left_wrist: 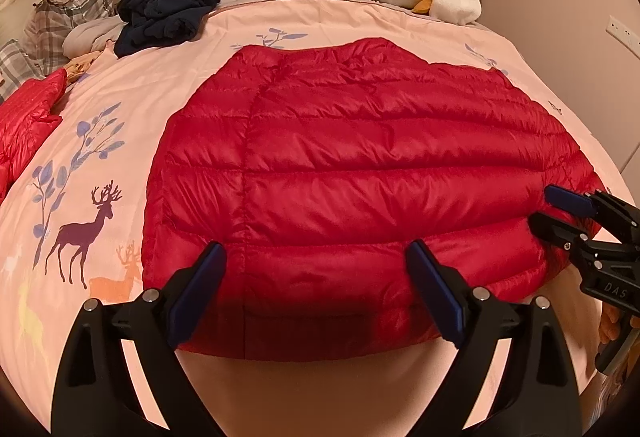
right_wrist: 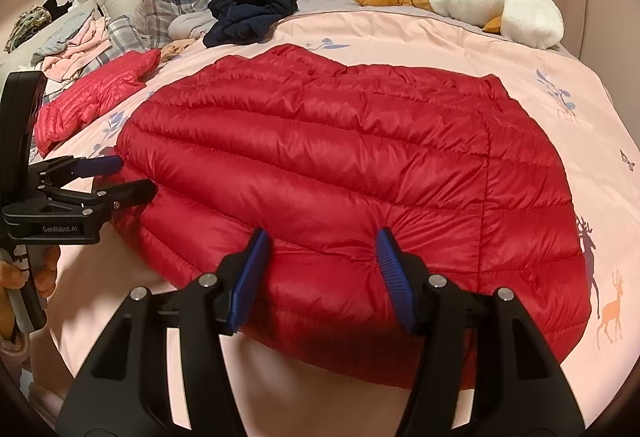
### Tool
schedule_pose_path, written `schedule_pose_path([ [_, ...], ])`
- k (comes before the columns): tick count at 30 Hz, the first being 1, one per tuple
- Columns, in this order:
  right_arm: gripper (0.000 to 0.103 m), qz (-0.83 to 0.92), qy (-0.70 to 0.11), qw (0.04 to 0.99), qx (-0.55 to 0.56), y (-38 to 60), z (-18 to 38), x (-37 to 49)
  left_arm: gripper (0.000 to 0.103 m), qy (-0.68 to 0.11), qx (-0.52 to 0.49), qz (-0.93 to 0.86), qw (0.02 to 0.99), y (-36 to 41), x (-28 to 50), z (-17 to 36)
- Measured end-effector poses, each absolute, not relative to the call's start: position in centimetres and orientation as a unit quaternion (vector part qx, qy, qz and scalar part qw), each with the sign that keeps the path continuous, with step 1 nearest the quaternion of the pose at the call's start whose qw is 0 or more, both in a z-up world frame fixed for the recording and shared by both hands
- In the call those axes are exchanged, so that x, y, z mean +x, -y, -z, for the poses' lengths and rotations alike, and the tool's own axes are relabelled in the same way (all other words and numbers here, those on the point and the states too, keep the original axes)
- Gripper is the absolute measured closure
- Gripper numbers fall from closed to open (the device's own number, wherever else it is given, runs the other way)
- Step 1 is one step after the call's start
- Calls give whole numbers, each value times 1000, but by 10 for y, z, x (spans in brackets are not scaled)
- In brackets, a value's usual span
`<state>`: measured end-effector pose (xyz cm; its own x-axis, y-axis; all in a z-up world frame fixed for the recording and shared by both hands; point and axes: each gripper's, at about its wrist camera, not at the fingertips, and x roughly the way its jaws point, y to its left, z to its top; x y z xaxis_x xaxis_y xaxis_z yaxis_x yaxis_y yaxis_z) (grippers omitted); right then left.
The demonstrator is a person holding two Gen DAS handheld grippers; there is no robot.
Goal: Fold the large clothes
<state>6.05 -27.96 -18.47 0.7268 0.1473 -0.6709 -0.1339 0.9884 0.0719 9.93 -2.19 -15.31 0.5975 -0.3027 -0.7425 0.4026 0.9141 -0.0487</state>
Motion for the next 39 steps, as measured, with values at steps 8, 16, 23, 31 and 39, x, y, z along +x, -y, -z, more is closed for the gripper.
schedule_pose_path([
  [8, 45, -92, -371, 924, 1, 280, 171, 52, 10, -392, 67, 215, 892, 17, 91, 134],
  [16, 31, -93, -323, 942, 17, 285, 121, 72, 10, -342, 49, 212, 914, 11, 126, 81],
  [23, 31, -37, -341, 939, 25, 287, 122, 144, 10, -397, 17, 204, 895, 29, 196, 98],
  [31, 30, -22, -388, 922, 5, 277, 156, 190, 10, -427, 54, 199, 880, 41, 215, 129],
  [39, 30, -42, -401, 915, 12, 280, 179, 182, 8, -411, 70, 217, 883, 39, 205, 146],
])
